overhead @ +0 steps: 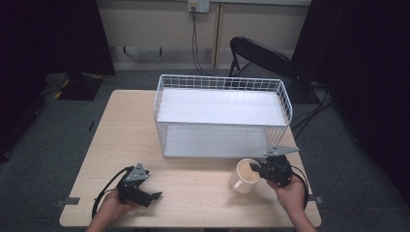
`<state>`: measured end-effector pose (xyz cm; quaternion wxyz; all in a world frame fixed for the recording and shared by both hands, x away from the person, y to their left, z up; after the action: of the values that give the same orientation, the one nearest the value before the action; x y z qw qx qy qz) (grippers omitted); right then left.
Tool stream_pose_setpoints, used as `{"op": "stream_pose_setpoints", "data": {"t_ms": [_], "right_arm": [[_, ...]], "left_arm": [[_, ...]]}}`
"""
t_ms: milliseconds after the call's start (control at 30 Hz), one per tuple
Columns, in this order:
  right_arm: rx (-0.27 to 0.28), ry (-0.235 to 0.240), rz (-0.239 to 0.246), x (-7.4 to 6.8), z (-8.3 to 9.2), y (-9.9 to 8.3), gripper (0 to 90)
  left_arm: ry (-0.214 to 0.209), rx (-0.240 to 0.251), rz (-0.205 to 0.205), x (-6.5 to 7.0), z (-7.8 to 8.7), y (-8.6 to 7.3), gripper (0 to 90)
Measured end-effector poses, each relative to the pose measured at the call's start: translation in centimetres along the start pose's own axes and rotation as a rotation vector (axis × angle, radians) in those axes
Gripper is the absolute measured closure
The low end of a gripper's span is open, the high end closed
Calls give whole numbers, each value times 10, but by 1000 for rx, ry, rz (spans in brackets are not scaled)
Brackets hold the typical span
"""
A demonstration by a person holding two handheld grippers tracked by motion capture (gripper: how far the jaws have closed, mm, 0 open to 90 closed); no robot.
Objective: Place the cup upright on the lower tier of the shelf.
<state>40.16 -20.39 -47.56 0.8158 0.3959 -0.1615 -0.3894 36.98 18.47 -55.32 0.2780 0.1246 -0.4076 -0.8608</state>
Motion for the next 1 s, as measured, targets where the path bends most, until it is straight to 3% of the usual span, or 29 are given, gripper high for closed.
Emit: {"op": "stream_pose_setpoints", "data": {"t_ms": [1000], "right_arm": [[86, -129, -51, 16, -2, 25, 816]], "left_arm": [[0, 0, 0, 0, 0, 0, 46]]}}
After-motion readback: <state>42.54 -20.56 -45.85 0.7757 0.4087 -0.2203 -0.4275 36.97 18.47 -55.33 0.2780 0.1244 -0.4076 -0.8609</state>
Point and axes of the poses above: each handheld gripper's, and its own axes: z roughly backward along the jaws, y roughly out of its top, x roughly to its right, the point moved 7 cm from there along -z, roughly forward along the jaws, and after that the axes turned 4 degrees about x, right-handed, at the moved point
